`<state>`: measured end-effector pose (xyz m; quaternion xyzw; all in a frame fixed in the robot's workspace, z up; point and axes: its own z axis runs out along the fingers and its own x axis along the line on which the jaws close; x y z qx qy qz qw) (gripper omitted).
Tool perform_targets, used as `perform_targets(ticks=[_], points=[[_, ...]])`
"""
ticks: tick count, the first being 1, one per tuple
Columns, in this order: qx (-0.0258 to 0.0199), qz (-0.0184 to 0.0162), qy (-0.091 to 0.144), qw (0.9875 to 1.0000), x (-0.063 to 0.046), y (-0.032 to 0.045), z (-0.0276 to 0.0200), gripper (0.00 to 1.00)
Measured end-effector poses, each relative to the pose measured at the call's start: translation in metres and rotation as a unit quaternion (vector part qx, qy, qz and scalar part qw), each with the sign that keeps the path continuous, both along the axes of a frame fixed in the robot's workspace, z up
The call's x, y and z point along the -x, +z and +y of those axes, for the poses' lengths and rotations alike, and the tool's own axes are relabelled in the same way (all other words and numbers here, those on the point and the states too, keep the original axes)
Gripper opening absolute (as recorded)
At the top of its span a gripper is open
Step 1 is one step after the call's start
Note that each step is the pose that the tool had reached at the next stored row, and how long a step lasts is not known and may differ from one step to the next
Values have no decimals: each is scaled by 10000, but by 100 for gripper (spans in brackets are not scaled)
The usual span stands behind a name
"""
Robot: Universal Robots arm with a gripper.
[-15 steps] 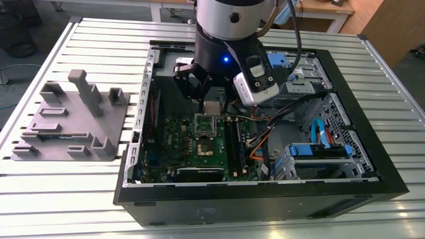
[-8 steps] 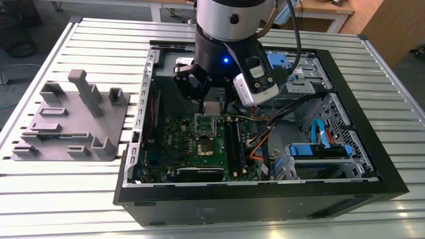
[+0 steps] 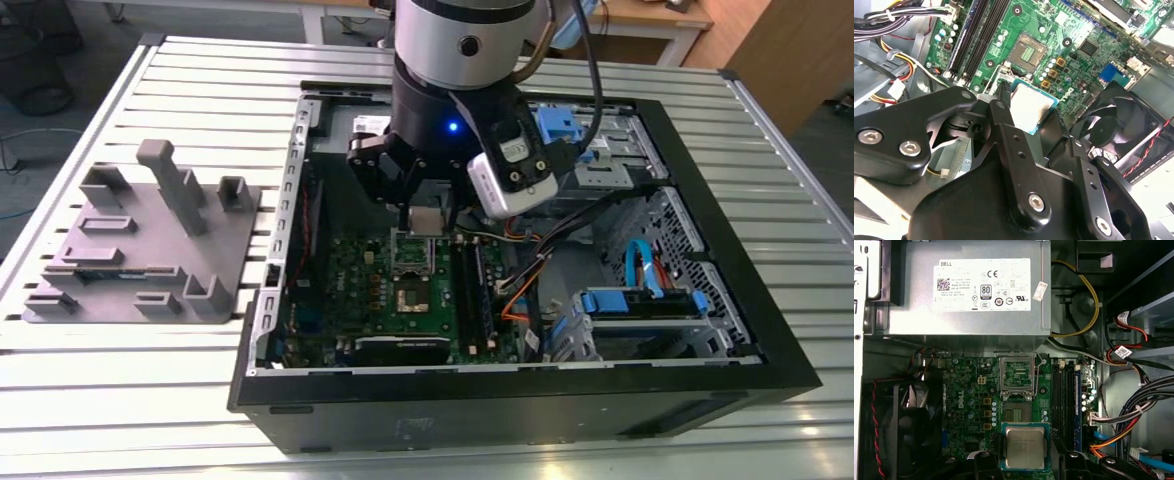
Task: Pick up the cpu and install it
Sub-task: 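Place the cpu into insertion slot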
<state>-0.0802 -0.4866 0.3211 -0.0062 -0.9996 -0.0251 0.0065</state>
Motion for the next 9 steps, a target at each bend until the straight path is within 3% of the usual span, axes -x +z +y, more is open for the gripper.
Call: perform_targets(ticks=[9], points=[[-1,-1,0,10000,0,-35,0,47]])
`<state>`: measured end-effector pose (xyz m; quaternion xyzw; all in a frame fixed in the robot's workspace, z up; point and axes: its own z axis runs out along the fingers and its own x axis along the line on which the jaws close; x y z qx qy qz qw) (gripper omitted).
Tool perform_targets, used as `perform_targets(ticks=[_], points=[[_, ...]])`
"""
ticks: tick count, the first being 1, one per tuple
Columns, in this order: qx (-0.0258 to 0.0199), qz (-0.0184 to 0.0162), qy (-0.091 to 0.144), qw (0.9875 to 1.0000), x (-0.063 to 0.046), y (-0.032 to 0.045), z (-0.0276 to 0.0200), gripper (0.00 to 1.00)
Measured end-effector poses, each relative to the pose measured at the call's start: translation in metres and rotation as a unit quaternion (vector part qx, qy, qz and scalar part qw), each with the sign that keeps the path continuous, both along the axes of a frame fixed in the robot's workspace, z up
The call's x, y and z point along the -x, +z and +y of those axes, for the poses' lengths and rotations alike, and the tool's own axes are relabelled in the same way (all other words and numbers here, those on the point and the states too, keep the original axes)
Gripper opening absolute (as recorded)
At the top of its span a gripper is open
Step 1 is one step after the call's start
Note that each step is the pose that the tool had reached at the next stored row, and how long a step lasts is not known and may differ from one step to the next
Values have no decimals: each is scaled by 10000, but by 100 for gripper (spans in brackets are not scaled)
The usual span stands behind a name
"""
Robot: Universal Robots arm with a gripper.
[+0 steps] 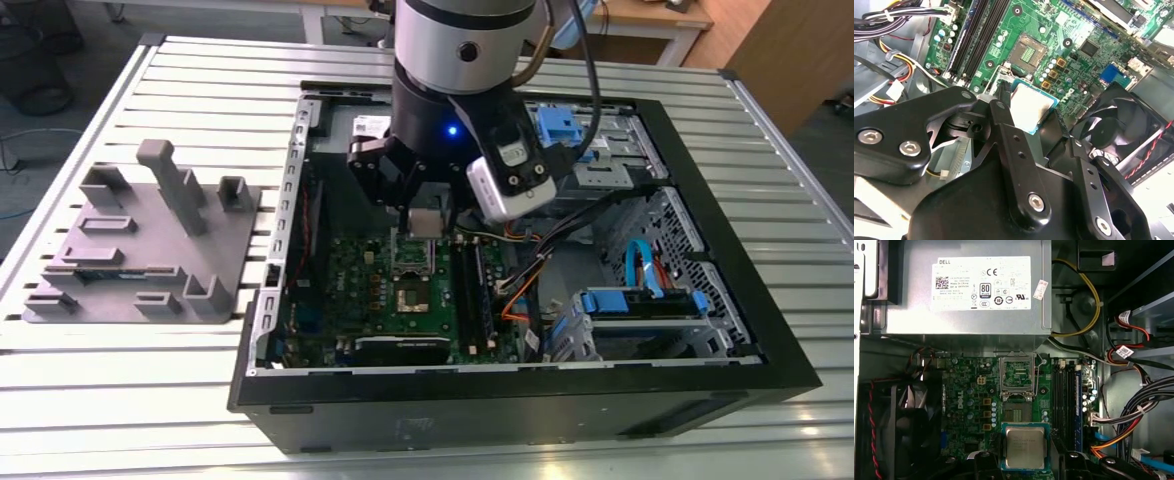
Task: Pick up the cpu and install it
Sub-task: 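Place the cpu into insertion slot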
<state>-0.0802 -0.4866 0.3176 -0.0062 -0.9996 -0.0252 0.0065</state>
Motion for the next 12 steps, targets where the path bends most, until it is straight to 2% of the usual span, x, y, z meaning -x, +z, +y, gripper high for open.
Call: perform_targets(ticks=[12], points=[[0,0,0,10000,0,-54,0,47]])
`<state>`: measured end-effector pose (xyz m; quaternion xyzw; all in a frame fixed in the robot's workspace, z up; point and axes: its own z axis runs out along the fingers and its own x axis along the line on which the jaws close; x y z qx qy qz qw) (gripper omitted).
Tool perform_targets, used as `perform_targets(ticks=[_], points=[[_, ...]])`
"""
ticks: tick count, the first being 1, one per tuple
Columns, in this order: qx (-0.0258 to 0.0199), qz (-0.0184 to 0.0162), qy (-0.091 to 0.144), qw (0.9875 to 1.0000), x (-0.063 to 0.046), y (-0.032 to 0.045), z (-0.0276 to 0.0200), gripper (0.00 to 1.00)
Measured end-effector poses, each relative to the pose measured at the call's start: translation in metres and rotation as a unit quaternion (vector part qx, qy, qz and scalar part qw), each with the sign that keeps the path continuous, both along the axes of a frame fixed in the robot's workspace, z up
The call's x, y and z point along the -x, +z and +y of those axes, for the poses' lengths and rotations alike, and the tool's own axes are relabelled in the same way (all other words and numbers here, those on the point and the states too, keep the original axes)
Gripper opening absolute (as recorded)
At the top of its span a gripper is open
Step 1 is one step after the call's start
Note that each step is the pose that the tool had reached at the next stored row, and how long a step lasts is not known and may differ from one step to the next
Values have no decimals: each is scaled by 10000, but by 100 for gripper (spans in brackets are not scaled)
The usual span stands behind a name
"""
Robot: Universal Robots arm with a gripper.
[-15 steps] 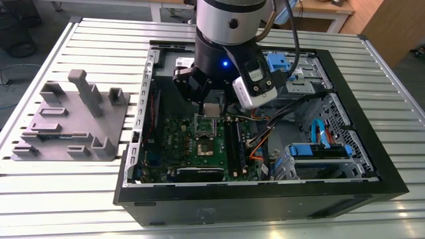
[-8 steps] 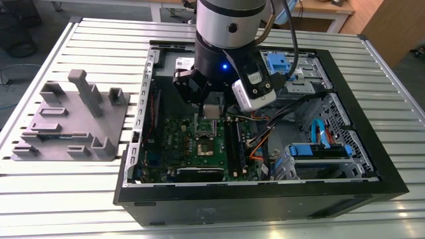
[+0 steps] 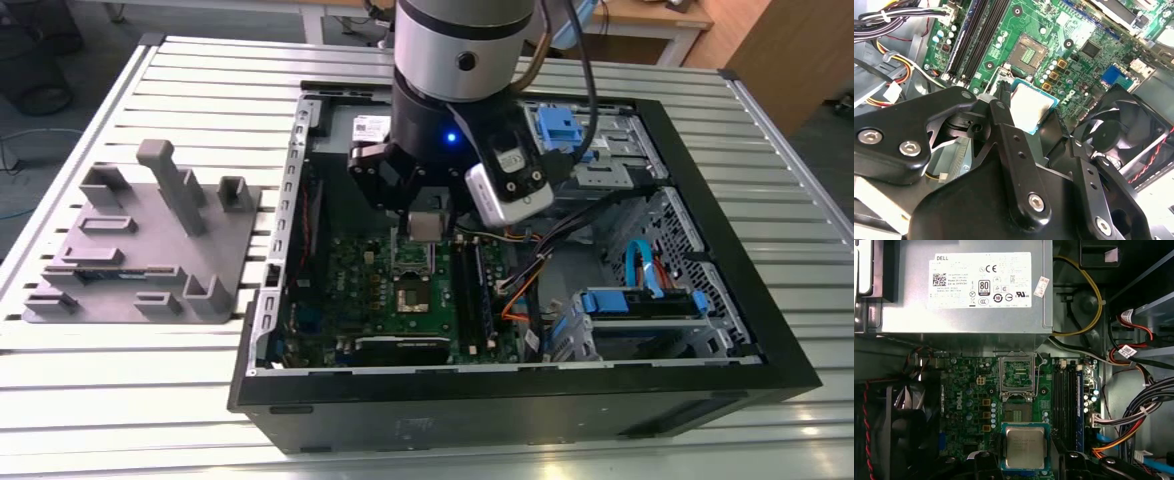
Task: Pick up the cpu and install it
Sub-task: 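Place the cpu into insertion slot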
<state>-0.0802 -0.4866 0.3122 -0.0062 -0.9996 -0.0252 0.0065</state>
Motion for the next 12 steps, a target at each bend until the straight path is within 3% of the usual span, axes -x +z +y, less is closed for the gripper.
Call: perform_targets(ticks=[12], points=[[0,0,0,10000,0,-37,0,47]])
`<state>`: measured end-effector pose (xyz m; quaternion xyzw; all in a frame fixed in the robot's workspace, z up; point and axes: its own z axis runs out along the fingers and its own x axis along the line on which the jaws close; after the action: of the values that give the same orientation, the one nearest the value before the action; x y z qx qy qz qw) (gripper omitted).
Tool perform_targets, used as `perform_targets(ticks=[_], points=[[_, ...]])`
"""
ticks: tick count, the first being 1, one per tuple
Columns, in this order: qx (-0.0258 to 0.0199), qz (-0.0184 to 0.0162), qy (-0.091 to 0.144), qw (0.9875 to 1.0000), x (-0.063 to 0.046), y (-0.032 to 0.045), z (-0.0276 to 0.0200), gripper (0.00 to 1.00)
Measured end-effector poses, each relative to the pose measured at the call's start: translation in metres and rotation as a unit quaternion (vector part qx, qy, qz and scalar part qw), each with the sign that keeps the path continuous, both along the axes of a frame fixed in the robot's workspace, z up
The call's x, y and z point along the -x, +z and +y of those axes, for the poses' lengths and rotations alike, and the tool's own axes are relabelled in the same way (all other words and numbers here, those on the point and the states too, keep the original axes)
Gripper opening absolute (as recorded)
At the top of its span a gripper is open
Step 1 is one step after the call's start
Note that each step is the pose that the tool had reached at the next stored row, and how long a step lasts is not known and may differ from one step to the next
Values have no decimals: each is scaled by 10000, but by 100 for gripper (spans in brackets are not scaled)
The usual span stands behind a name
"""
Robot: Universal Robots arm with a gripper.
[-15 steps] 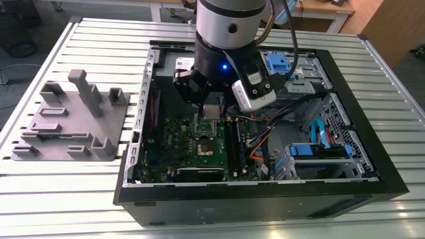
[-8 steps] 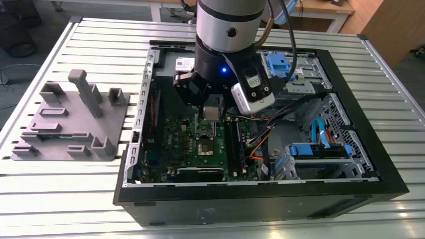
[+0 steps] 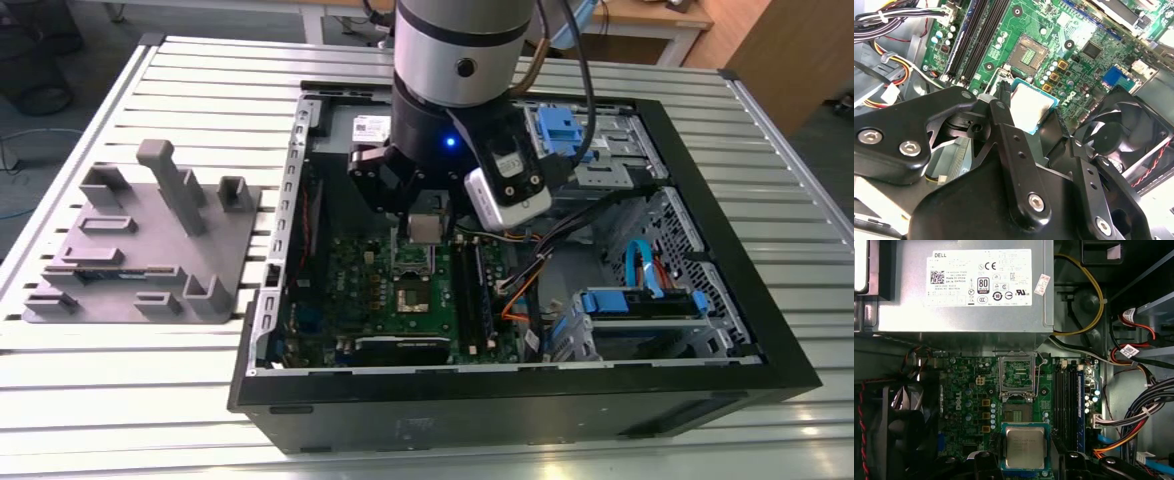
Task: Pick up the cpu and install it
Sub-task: 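Place the cpu into insertion slot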
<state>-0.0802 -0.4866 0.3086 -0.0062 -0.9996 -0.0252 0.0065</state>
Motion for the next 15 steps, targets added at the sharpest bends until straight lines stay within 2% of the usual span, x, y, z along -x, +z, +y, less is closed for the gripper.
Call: perform_targets(ticks=[15], points=[[0,0,0,10000,0,-35,0,47]])
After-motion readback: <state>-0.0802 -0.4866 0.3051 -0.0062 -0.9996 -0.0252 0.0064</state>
